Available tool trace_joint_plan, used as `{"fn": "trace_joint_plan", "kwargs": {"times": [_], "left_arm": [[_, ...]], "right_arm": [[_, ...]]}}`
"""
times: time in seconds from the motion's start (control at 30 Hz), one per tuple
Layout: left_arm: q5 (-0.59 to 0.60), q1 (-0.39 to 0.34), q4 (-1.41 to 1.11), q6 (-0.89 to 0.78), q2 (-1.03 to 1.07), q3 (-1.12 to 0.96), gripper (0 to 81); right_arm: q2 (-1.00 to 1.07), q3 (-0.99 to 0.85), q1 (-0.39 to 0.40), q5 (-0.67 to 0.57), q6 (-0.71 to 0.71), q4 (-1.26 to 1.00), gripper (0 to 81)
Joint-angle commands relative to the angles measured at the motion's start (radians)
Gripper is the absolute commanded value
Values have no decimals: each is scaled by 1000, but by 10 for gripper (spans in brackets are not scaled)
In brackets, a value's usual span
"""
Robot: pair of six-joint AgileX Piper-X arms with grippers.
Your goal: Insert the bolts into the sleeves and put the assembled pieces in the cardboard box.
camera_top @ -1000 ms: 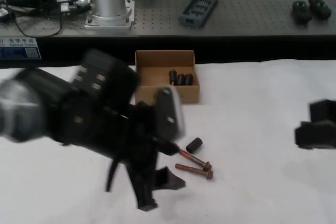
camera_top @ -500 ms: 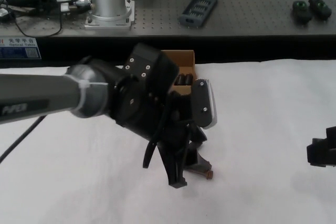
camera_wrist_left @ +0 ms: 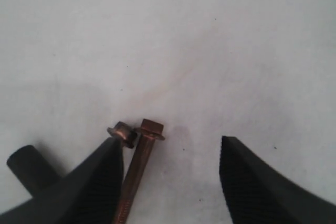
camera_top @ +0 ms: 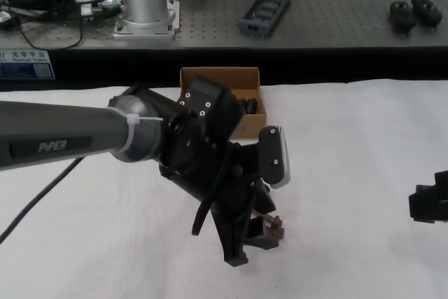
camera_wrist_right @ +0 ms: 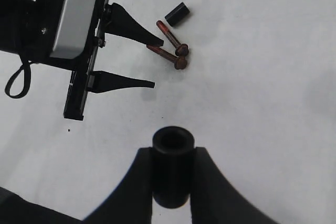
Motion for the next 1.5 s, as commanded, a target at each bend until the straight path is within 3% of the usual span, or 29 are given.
{"fn": "trace_joint_plan", "kwargs": {"times": [0.0,0.63,0.87,1.37,1.47], "left_arm": [[11,-3,-2,7,13,-15,401],[-29,-3,-47,7,90,-22,399],[-44,-1,-44,56,90,-22,274],[-98,-1,86,68,90,-22,260],[-116,-1,90,85,90,-22,187]], "right_arm": [[-13,-4,-5,-15,-9,-2,29],[-13,-4,-5,-15,-9,-2,29],[-13,-4,-5,-15,-9,-2,29],[-13,-4,-5,-15,-9,-2,29],[-13,-4,-5,-15,-9,-2,29]]}}
